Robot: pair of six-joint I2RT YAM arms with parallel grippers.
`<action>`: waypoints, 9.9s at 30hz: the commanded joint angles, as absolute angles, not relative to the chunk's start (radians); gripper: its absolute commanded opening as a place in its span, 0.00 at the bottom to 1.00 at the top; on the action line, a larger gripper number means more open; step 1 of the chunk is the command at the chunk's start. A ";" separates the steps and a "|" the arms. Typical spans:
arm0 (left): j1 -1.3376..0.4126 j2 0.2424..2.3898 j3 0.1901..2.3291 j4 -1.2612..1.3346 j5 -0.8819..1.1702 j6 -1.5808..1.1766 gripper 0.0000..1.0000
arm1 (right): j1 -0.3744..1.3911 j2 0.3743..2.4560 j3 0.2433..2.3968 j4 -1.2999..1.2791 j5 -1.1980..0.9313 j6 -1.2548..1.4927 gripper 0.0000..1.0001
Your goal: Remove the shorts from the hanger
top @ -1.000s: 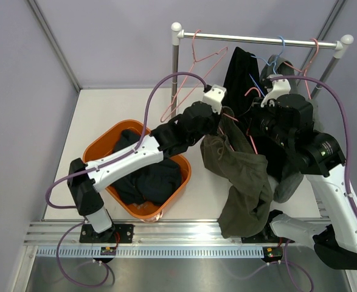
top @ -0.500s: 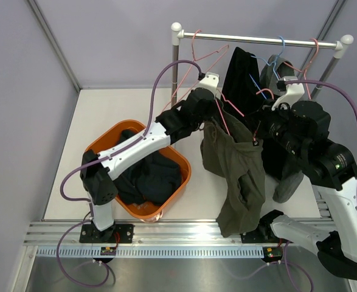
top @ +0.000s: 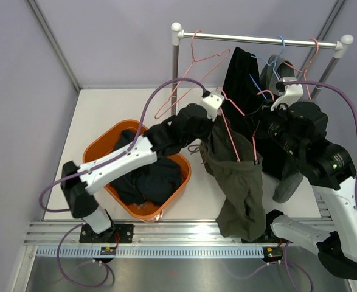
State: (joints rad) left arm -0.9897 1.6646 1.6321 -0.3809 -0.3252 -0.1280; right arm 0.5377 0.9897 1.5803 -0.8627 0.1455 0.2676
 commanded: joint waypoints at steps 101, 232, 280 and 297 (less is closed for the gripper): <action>-0.819 0.676 1.040 -0.597 -0.523 -0.407 0.99 | 0.548 1.408 1.954 -0.841 0.334 0.115 0.00; -0.819 0.683 0.974 -0.589 -0.367 -0.324 0.99 | 0.273 1.419 2.062 -0.756 0.345 -0.040 0.65; -0.819 0.681 0.962 -0.592 -0.367 -0.319 0.99 | 0.115 1.505 1.922 -0.503 0.092 -0.006 0.41; -0.819 0.681 0.957 -0.592 -0.360 -0.325 0.99 | 0.114 1.476 1.882 -0.477 0.089 0.021 0.35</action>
